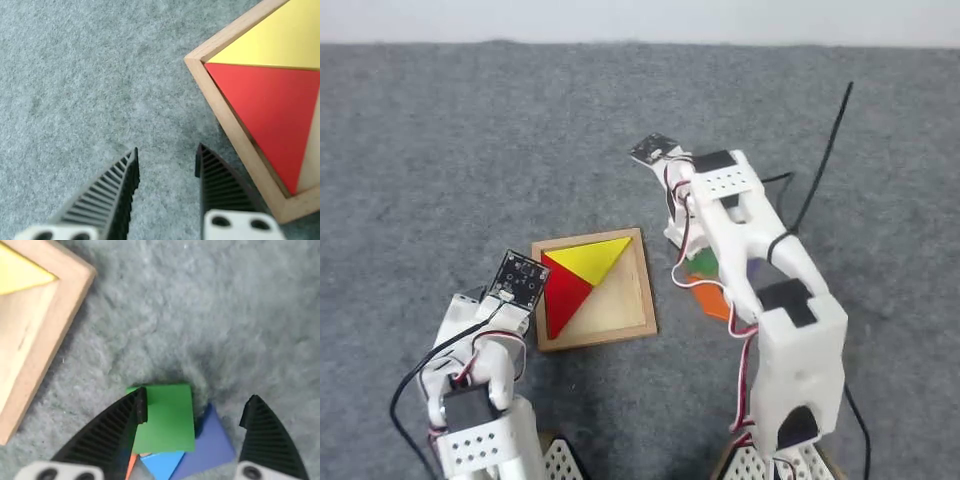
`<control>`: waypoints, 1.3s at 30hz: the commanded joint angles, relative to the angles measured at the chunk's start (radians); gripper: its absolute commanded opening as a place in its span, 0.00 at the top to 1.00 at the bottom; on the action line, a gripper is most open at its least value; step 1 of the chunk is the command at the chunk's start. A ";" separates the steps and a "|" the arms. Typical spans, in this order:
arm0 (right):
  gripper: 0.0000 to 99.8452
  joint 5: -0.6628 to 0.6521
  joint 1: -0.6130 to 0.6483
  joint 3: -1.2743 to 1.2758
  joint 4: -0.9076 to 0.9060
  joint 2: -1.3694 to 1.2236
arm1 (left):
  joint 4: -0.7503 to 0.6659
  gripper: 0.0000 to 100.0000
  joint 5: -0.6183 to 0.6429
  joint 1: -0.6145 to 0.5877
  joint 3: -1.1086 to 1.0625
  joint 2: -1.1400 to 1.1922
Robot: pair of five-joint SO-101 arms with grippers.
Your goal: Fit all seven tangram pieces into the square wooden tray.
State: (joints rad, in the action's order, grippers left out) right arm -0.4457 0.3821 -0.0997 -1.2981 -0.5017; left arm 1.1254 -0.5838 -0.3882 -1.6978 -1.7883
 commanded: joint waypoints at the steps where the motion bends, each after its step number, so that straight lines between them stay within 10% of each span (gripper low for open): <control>1: 0.70 -0.034 -0.015 -0.069 -0.051 -0.022 | 0.002 0.82 -0.009 -0.008 0.013 -0.018; 7: 0.82 -0.107 0.001 -0.074 -0.099 -0.028 | 0.003 0.82 -0.009 -0.008 0.013 -0.018; 39: 0.67 -0.199 0.008 -0.098 -0.188 -0.074 | 0.003 0.82 -0.008 -0.008 0.013 -0.018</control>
State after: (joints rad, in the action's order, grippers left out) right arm -0.6160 0.3851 -0.1749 -1.4914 -0.5570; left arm 1.1254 -0.5838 -0.3882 -1.6978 -1.7883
